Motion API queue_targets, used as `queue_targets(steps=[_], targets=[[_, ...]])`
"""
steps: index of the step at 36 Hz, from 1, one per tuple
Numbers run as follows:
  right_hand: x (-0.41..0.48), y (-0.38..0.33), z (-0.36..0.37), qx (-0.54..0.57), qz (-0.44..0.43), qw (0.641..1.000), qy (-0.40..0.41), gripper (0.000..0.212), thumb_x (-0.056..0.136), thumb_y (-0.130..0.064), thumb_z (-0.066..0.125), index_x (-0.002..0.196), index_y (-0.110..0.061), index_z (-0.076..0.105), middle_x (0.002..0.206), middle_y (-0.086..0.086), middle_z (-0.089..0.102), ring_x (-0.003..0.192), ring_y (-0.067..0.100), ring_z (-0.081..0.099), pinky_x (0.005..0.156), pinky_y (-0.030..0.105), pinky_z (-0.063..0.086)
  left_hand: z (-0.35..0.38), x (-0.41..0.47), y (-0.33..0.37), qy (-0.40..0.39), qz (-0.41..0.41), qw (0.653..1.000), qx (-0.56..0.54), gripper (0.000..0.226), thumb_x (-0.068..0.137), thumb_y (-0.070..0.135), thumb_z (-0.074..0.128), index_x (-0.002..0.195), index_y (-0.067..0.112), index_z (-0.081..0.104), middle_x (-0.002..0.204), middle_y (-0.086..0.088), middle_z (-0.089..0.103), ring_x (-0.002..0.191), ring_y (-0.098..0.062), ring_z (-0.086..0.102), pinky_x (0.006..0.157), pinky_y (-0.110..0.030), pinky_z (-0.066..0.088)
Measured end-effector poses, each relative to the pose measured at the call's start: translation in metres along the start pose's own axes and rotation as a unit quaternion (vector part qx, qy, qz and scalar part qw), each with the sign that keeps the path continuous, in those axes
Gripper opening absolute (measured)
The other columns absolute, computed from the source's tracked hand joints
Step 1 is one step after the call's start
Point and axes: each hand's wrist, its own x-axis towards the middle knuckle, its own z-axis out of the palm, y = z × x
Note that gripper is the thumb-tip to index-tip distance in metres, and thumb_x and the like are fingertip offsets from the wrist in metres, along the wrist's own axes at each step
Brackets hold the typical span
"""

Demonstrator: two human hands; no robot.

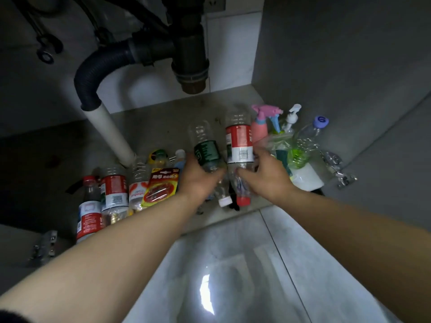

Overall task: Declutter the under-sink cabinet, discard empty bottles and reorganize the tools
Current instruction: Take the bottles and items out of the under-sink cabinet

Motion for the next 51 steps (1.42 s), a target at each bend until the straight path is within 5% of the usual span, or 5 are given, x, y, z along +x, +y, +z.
queue_targets(steps=[11,17,37,46,51], targets=[[-0.139,0.098,-0.078,0.042,0.087,0.989,-0.111,0.054,0.077,-0.047,0.081,0.123,-0.042,0.053,0.109,-0.017,0.059,0.063,0.004,0.064,0.051,0.02,0.05,0.019,-0.093,0.011,-0.282,-0.046,0.958,0.038,0.072,0.077,0.016,0.085,0.136,0.018,0.043,0.108,0.007,0.067,0.09,0.001,0.068,0.072,-0.012,0.056],[-0.193,0.173,-0.092,-0.008,0.177,0.972,-0.155,0.061,0.077,-0.049,0.081,0.129,-0.033,0.052,0.124,-0.011,0.063,0.112,0.013,0.064,0.097,0.035,0.053,0.061,-0.132,0.0,-0.394,-0.109,0.912,0.048,0.076,0.075,0.015,0.087,0.137,0.029,0.045,0.108,0.009,0.069,0.096,-0.008,0.071,0.074,-0.024,0.06],[-0.123,0.223,-0.041,-0.395,0.172,0.9,-0.068,0.072,0.095,-0.027,0.064,0.151,-0.022,0.019,0.139,0.02,0.042,0.113,0.037,0.06,0.088,0.045,0.056,0.165,-0.137,-0.078,-0.334,-0.221,0.916,0.001,0.067,0.077,0.028,0.087,0.129,0.019,0.047,0.122,-0.004,0.064,0.111,-0.018,0.064,0.091,-0.037,0.06],[-0.149,0.235,-0.023,-0.521,0.011,0.852,-0.06,0.062,0.083,-0.016,0.064,0.14,-0.012,0.04,0.138,0.017,0.044,0.127,0.035,0.044,0.103,0.046,0.045,0.167,-0.14,-0.095,-0.34,-0.231,0.911,-0.044,0.054,0.079,0.027,0.086,0.127,0.019,0.062,0.116,-0.006,0.071,0.106,-0.019,0.068,0.088,-0.034,0.06],[-0.145,0.238,-0.022,-0.459,0.107,0.867,-0.161,0.087,0.089,-0.017,0.064,0.159,-0.014,0.012,0.165,0.016,0.011,0.152,0.038,0.014,0.121,0.05,0.025,0.163,-0.138,-0.099,-0.333,-0.229,0.913,-0.049,0.062,0.077,0.031,0.088,0.131,0.018,0.06,0.119,-0.006,0.07,0.109,-0.02,0.067,0.091,-0.037,0.06]])
